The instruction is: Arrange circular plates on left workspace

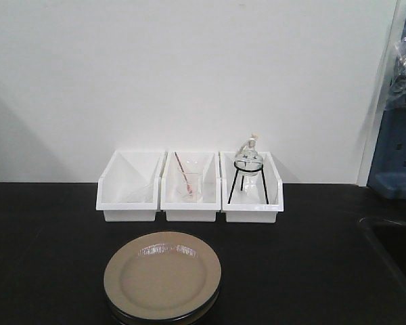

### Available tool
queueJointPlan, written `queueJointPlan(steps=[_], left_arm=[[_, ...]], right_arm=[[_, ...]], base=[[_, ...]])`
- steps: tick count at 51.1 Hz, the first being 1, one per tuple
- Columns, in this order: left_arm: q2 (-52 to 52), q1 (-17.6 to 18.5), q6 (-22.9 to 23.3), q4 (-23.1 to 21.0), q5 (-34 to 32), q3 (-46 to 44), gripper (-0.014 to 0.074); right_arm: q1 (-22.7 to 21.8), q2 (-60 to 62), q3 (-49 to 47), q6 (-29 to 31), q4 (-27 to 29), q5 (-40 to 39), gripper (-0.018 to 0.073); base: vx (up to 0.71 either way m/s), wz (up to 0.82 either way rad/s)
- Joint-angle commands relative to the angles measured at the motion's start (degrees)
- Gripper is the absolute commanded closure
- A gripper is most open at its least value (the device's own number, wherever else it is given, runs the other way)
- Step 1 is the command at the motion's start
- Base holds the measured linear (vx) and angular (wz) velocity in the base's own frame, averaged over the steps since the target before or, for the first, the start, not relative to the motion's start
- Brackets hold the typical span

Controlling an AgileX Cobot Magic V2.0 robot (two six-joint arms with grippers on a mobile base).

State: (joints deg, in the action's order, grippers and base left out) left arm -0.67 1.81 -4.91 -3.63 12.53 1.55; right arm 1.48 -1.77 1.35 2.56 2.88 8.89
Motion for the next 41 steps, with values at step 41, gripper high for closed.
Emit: queueJointPlan(steps=[41], left_arm=[[-0.91,0.38,0.55,-0.01,-4.54,1.19,0.0596]], right_arm=[[-0.20,3.08,1.52,-0.61,-0.74,-3.42,0.0563]], base=[[0.00,0.00]])
